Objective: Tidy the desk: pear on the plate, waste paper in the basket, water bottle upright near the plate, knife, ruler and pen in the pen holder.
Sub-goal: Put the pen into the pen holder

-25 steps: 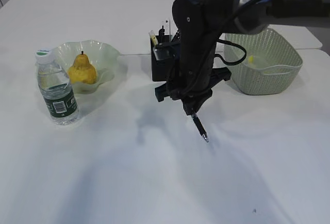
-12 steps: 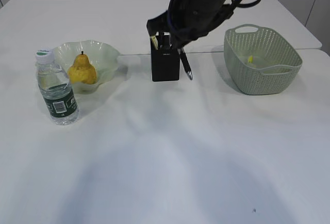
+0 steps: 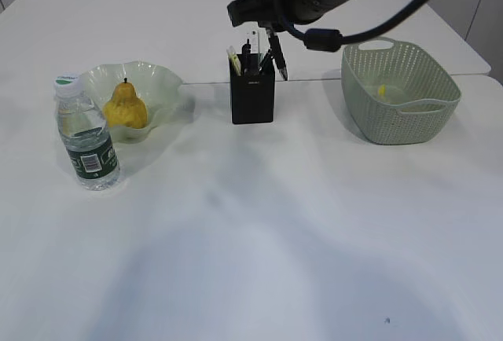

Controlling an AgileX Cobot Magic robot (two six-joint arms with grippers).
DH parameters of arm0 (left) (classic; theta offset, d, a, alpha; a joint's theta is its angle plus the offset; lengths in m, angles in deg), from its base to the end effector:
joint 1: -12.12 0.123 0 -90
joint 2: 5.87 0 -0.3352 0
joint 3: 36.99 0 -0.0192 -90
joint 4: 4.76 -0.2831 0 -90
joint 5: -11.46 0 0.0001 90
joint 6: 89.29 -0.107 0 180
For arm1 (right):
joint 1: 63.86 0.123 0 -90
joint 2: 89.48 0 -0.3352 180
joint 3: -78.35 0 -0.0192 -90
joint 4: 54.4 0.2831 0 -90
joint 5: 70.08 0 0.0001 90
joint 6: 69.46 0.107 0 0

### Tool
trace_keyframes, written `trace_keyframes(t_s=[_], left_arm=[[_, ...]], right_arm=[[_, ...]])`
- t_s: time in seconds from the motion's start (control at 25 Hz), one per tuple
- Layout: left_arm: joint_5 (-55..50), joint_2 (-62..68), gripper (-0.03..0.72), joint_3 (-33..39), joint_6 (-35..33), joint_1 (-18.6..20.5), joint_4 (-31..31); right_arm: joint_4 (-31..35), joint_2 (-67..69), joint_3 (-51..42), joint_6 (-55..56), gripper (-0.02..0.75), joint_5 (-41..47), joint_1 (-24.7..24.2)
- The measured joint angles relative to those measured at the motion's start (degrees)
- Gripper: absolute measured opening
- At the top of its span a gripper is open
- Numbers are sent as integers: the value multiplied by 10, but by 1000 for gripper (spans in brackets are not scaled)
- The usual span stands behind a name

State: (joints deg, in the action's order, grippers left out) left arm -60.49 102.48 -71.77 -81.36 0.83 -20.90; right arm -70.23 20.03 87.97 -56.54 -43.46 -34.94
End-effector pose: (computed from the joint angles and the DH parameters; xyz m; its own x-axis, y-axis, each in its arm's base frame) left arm 0.4282 -0.0566 0.4552 -0.8026 0.1121 -0.5859 0.0002 0.9822 0.1876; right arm 0.4268 0.2208 0.3473 -0.5009 -0.3025 -0.8109 -0.4045 0.9101 -0.0897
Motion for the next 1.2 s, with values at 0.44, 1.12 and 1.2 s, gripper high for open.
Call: trace_keyframes(t_s=[0.44, 1.12, 1.2], left_arm=[[0, 0, 255, 0, 0, 0, 0], [0, 0, 255, 0, 0, 0, 19], [0, 0, 255, 0, 0, 0, 19]], right_arm=[[-63, -13, -105, 30, 123, -222, -28], [-34, 102, -86, 37, 123, -471, -79], [-24, 119, -68, 37, 123, -473, -84]])
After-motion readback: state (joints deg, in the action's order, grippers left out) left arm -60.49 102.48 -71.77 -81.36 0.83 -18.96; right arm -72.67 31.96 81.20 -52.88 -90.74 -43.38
